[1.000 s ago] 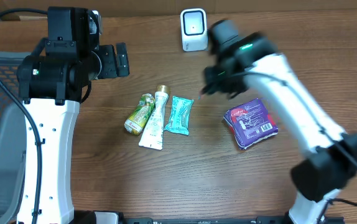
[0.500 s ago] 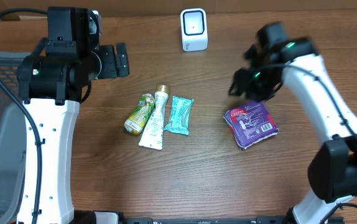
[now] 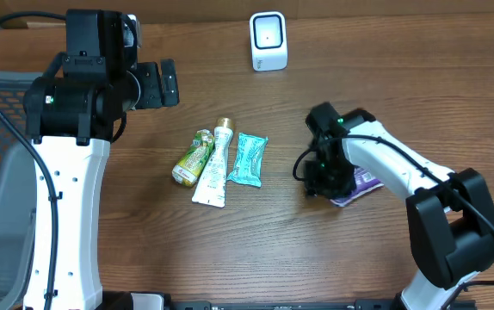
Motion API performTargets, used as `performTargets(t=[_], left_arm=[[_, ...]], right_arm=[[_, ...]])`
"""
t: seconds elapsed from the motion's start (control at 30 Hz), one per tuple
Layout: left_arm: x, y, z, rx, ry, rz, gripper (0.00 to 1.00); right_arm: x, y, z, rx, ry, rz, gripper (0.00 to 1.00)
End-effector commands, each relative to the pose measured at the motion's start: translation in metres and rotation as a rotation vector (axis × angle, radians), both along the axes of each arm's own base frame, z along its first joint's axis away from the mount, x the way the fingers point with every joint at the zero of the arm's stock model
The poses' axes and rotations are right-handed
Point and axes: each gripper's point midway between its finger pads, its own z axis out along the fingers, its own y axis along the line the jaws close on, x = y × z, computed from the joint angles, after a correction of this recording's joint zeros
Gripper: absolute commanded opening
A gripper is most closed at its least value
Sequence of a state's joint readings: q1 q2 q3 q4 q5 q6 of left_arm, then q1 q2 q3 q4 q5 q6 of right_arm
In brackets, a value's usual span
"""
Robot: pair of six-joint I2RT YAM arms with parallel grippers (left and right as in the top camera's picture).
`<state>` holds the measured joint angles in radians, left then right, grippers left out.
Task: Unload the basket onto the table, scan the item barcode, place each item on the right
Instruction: 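Carry the pouch right and set it down on the table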
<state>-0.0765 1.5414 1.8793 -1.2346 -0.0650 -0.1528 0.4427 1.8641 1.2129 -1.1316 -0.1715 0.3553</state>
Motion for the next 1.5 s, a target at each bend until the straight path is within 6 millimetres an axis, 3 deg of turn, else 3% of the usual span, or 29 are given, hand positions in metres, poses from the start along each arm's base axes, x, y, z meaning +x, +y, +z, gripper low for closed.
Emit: performTargets(t=[0.0, 0.33, 0.53, 0.67, 0.8, 0.9, 1.07, 1.2, 1.3, 1.4, 1.47], left_arm=[[0.003, 0.004, 0.002, 0.021, -0.005, -0.002, 1.0], [0.003, 0.004, 0.002, 0.021, -0.005, -0.002, 0.99], [0.003, 0.004, 0.002, 0.021, -0.005, -0.002, 1.0], [0.003, 0.004, 0.002, 0.021, -0.005, -0.002, 1.0], [0.003, 0.004, 0.002, 0.021, -0.005, -0.002, 1.0], [0.003, 0.004, 0.002, 0.021, -0.005, -0.002, 1.0], [0.003, 0.004, 0.002, 0.021, -0.005, -0.002, 1.0], [0.003, 0.004, 0.002, 0.021, -0.005, -0.002, 1.0], [0.003, 0.004, 0.002, 0.021, -0.005, -0.002, 0.99], [0.003, 0.004, 0.002, 0.021, -0.005, -0.002, 1.0], [0.003, 0.004, 0.002, 0.021, -0.005, -0.002, 1.0]], right_arm=[[0.006, -0.037, -0.002, -0.197, -0.05, -0.082, 0.47], [0.028, -0.133, 0.018, -0.63, -0.185, -0.167, 0.49], [0.059, -0.164, 0.015, -0.63, -0.288, -0.34, 0.56], [0.088, -0.16, 0.005, -0.466, -0.348, -0.429, 0.58], [0.109, -0.135, 0.004, -0.226, -0.353, -0.409, 0.58], [0.116, -0.119, 0.026, -0.106, -0.357, -0.38, 0.59], [0.131, -0.102, 0.086, 0.004, -0.455, -0.378, 0.59], [0.157, -0.101, 0.111, 0.039, -0.604, -0.403, 0.45], [0.181, -0.109, 0.106, 0.017, -0.69, -0.481, 0.38], [0.201, -0.108, 0.089, 0.032, -0.745, -0.511, 0.39], [0.214, -0.106, 0.076, 0.043, -0.772, -0.512, 0.46]])
